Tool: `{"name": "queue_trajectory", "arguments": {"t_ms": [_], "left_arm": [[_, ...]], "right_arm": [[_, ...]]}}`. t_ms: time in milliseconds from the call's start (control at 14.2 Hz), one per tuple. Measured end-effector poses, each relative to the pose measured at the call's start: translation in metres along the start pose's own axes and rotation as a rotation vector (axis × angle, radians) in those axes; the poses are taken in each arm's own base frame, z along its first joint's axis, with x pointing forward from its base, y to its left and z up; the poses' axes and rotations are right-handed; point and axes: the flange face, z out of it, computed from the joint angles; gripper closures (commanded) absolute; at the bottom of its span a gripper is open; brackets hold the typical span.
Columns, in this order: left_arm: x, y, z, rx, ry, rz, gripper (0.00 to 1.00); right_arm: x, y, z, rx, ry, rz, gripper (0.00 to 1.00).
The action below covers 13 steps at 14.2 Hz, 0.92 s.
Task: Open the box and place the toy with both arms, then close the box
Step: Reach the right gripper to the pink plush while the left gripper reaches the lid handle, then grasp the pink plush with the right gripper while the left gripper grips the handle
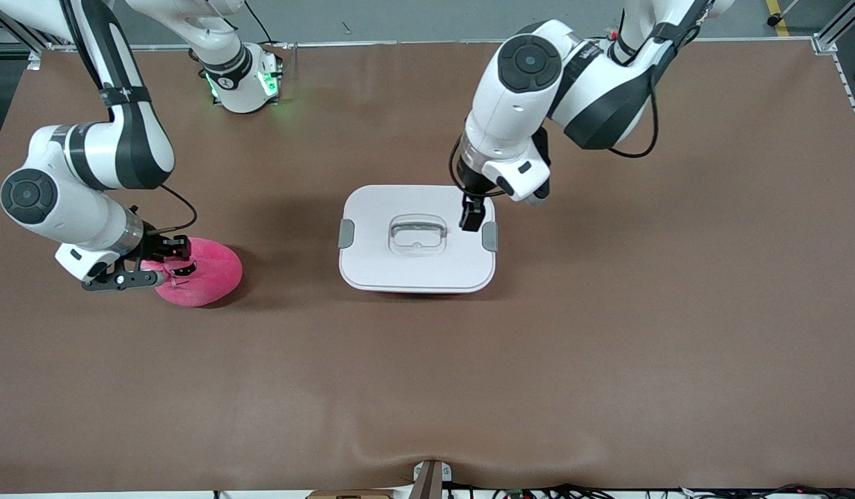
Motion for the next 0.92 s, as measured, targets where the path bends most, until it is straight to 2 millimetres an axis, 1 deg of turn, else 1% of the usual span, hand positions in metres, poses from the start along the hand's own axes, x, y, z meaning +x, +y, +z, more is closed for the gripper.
{"name": "queue_trajectory", "arguments": {"t_ms": [71,141,282,353,423,494,635,776,917], "left_arm": [[-0.007,-0.004,0.008,-0.008,0.009,-0.012,0.00],[-0.016,-0.009,0.017,-0.021,0.024,-0.024,0.00],[-0.036,-0.021,0.040,-0.059,0.060,-0.049,0.00],[-0.045,-0.026,0.054,-0.078,0.076,-0.063,0.10],[-0.053,-0.031,0.068,-0.095,0.088,-0.078,0.16],[-0.060,-0.034,0.080,-0.108,0.095,-0.091,0.17],[-0.066,-0.037,0.098,-0.123,0.091,-0.112,0.27],[-0.068,-0.036,0.107,-0.139,0.086,-0.117,0.32],[-0.068,-0.034,0.111,-0.160,0.090,-0.111,0.37]], "right_arm": [[0.000,-0.001,0.000,0.000,-0.001,-0.001,0.57],[0.000,-0.002,0.001,0.000,-0.001,-0.003,0.63],[0.000,-0.003,0.002,0.000,-0.003,-0.004,0.84],[0.000,-0.002,0.002,0.000,-0.003,-0.004,0.98],[0.001,-0.002,0.002,0.000,-0.003,-0.004,1.00],[0.001,-0.002,0.001,0.000,-0.002,-0.004,1.00],[0.002,-0.002,-0.001,0.000,-0.001,-0.004,1.00],[0.002,-0.001,-0.007,0.000,-0.015,-0.003,1.00],[0.005,0.000,-0.020,-0.001,-0.024,-0.001,1.00]]}}
